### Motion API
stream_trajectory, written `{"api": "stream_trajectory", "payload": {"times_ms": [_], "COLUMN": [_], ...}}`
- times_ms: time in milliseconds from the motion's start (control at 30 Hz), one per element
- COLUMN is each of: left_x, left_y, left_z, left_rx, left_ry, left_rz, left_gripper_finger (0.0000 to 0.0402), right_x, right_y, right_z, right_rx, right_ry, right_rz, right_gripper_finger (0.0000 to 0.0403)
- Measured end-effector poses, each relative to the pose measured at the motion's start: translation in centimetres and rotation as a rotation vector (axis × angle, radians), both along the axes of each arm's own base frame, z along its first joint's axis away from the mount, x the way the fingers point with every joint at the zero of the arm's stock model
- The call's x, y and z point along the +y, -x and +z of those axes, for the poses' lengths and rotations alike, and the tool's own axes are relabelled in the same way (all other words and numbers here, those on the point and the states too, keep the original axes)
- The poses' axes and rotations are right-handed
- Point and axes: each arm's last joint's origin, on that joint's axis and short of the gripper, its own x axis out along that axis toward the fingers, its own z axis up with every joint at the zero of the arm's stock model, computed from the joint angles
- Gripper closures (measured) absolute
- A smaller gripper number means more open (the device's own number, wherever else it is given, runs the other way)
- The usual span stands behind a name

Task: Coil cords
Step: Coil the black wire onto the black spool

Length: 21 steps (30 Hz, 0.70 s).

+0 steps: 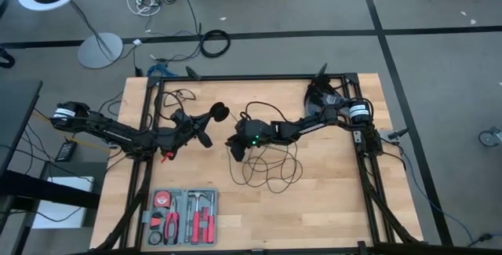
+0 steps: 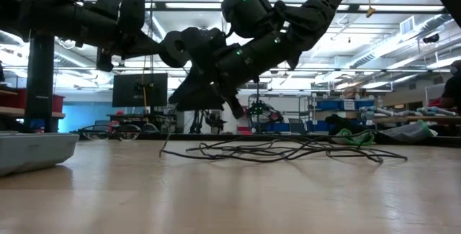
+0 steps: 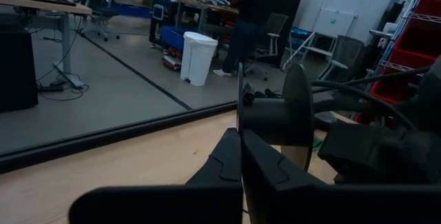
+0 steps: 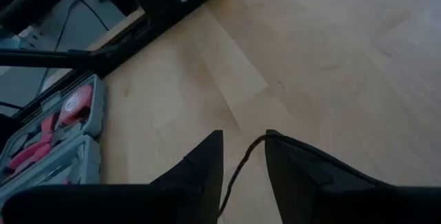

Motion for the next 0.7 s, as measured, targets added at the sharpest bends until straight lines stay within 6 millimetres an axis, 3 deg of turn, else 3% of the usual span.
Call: {"api": "stream_trajectory", "payload": {"times_ms": [133, 333, 533, 700], "left_x": [0.0, 0.0, 0.0, 0.0], "left_y": [0.0, 0.0, 0.0, 0.0], "left_z": [0.0, 0.2, 0.2, 0.3], "left_rx": [-0.002, -0.020, -0.023, -0.027], "left_ry": [0.000, 0.003, 0.004, 0.002], "left_rz": [0.001, 0.001, 0.004, 0.014], "left_gripper_finger": [0.0401, 0.0401, 0.0401, 0.0401], "right_x": [-0.5, -0.8, -0.7, -0.3], "right_y": [0.0, 0.0, -0.1, -0.3], "right_z": [0.0, 0.1, 0.5, 1.1], "right_rx": [0.001, 0.000, -0.039, -0.097], "right_ry": [0.005, 0.059, 0.064, 0.009], "right_rz": [-0.008, 0.009, 0.040, 0.176], "right_gripper_finger": [0.0309, 0.0392, 0.0399, 0.0400]}}
